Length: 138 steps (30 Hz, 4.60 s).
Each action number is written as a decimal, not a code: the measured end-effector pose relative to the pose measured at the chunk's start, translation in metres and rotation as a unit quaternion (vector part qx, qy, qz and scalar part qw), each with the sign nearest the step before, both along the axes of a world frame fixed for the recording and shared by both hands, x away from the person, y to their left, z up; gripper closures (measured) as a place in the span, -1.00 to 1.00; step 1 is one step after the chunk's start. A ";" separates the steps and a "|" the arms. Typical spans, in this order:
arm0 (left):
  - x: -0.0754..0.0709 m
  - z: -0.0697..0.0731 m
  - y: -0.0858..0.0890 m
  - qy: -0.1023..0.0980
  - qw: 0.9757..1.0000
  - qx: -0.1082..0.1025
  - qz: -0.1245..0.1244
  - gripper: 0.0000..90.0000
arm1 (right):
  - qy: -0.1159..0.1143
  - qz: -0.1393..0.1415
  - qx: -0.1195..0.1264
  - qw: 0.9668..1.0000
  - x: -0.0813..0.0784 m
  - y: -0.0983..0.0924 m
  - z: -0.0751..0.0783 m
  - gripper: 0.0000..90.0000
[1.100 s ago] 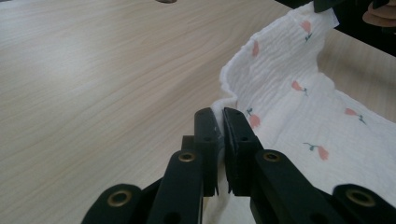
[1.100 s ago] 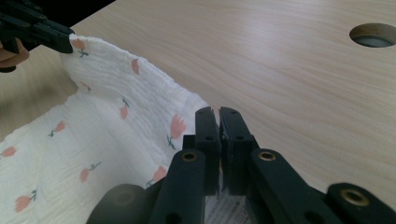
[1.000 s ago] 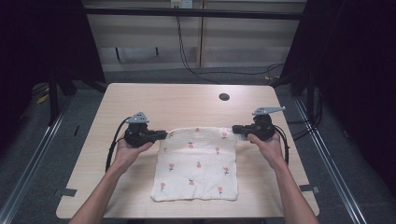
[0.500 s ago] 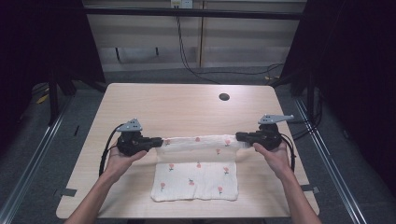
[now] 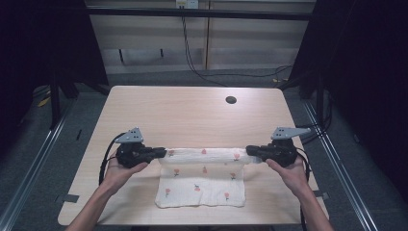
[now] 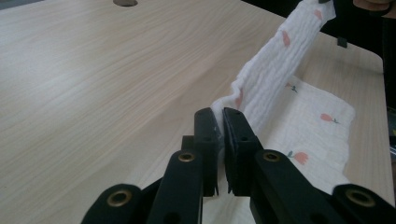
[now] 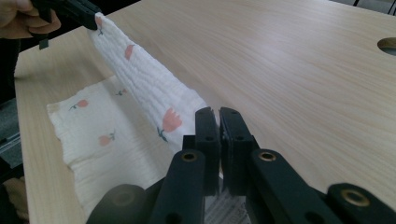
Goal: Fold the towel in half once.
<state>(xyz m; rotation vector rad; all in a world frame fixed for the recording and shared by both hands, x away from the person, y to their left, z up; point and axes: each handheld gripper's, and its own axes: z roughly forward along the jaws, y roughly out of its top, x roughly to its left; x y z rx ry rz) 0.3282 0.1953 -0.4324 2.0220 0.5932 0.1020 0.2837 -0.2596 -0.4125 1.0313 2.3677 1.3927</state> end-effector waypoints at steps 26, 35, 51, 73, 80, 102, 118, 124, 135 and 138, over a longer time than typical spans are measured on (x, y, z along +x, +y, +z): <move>-0.051 -0.035 0.000 0.034 0.996 0.053 -0.069 0.86 | 0.028 0.023 -0.057 0.998 -0.055 0.010 -0.041 0.91; -0.055 -0.041 -0.004 0.051 0.992 0.065 -0.099 0.82 | 0.056 0.043 -0.088 0.994 -0.076 0.020 -0.060 0.85; -0.042 -0.048 -0.005 0.072 0.994 0.061 -0.061 0.63 | 0.037 0.014 -0.048 0.998 -0.065 0.015 -0.056 0.45; -0.034 -0.064 -0.028 0.077 0.991 0.095 -0.052 0.47 | 0.081 -0.052 -0.082 0.992 0.002 0.017 -0.085 0.93; -0.034 -0.063 -0.048 0.070 0.990 0.102 -0.061 0.43 | 0.075 -0.079 -0.076 0.991 0.006 0.000 -0.080 0.94; 0.001 -0.035 -0.035 0.073 0.996 0.045 -0.010 0.27 | 0.042 -0.070 -0.034 0.996 -0.002 -0.001 -0.056 0.32; 0.041 -0.033 -0.033 0.064 0.996 0.061 0.011 0.31 | 0.038 0.079 -0.047 0.995 -0.019 0.113 -0.049 0.16; 0.042 -0.036 -0.030 0.066 0.996 0.057 0.023 0.27 | 0.045 0.135 -0.053 0.988 -0.019 0.156 -0.052 0.35; 0.041 -0.043 -0.030 0.070 0.994 0.076 0.031 0.22 | 0.056 0.199 -0.057 0.977 -0.023 0.210 -0.068 0.52; 0.041 -0.044 -0.032 0.072 0.994 0.079 0.027 0.21 | 0.058 0.203 -0.064 0.975 -0.025 0.214 -0.073 0.46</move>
